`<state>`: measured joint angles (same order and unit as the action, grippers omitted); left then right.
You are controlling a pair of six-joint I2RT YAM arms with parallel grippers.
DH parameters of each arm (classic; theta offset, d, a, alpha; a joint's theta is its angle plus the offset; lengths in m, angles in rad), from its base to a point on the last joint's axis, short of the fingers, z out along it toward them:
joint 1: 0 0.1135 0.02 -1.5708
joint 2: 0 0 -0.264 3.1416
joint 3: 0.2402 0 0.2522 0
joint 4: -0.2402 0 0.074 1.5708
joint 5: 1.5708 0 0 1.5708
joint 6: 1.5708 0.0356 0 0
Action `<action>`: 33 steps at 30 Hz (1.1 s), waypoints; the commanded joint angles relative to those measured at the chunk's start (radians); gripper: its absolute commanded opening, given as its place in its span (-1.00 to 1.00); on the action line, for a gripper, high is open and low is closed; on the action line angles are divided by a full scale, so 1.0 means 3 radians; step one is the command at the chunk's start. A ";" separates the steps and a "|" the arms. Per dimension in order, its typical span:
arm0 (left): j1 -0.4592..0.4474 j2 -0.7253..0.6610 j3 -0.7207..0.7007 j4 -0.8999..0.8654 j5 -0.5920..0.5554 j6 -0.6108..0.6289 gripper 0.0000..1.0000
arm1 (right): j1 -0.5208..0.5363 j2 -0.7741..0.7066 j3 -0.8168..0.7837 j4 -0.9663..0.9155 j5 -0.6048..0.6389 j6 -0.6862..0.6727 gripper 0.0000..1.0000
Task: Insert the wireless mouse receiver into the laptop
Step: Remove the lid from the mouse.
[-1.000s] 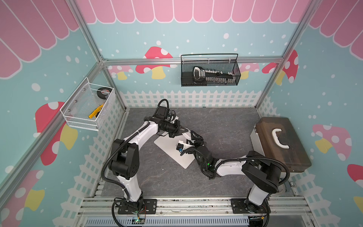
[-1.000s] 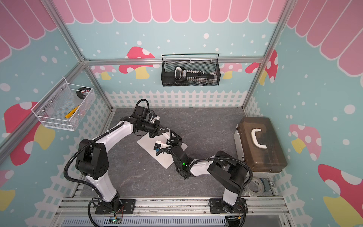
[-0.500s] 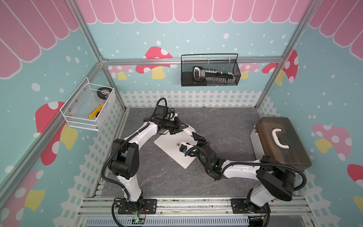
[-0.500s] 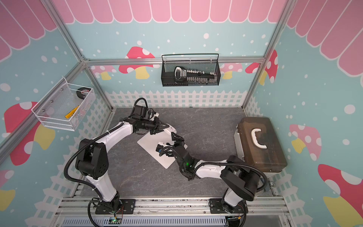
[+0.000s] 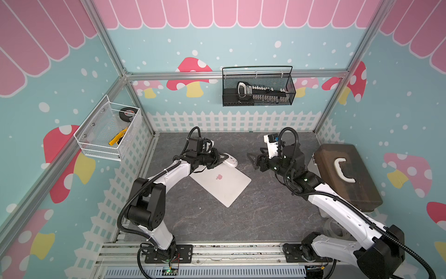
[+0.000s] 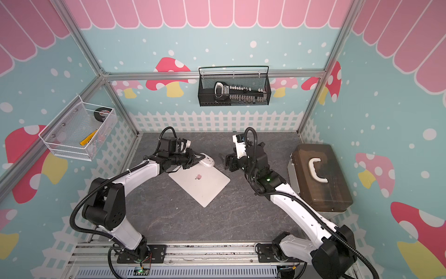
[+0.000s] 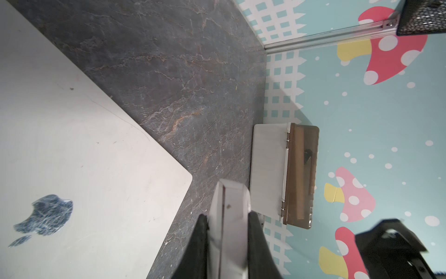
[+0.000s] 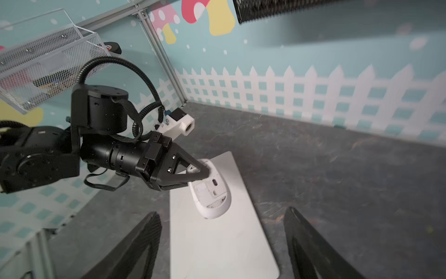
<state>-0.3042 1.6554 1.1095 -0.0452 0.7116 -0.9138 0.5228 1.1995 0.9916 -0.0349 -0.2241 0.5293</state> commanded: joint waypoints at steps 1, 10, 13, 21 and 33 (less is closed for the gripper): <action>-0.0111 -0.0256 -0.0263 0.0879 -0.0197 -0.0174 -1.00 | -0.0136 0.0159 0.0008 -0.0375 -0.0794 0.0881 0.59; -0.0299 -0.0404 -0.0869 0.1844 -0.0260 -0.0534 -1.00 | -0.0202 0.0439 -0.0339 0.0321 -0.1222 0.1301 0.58; -0.0336 -0.0380 -0.0932 0.1974 -0.0281 -0.0606 -1.00 | -0.0199 0.0558 -0.0472 0.0599 -0.1288 0.1420 0.58; -0.0468 -0.0308 -0.0921 0.2081 -0.0276 -0.0661 -1.00 | -0.0199 0.0830 -0.0495 0.0967 -0.1252 0.1575 0.53; -0.0494 -0.0295 -0.0912 0.2095 -0.0291 -0.0651 -1.00 | -0.0199 0.0916 -0.0422 0.1166 -0.1160 0.1702 0.37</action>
<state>-0.4484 1.5692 0.8288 0.5304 0.6209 -1.0966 0.4652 1.4563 0.8444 0.2832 -0.5903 1.0122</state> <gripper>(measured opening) 0.162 0.691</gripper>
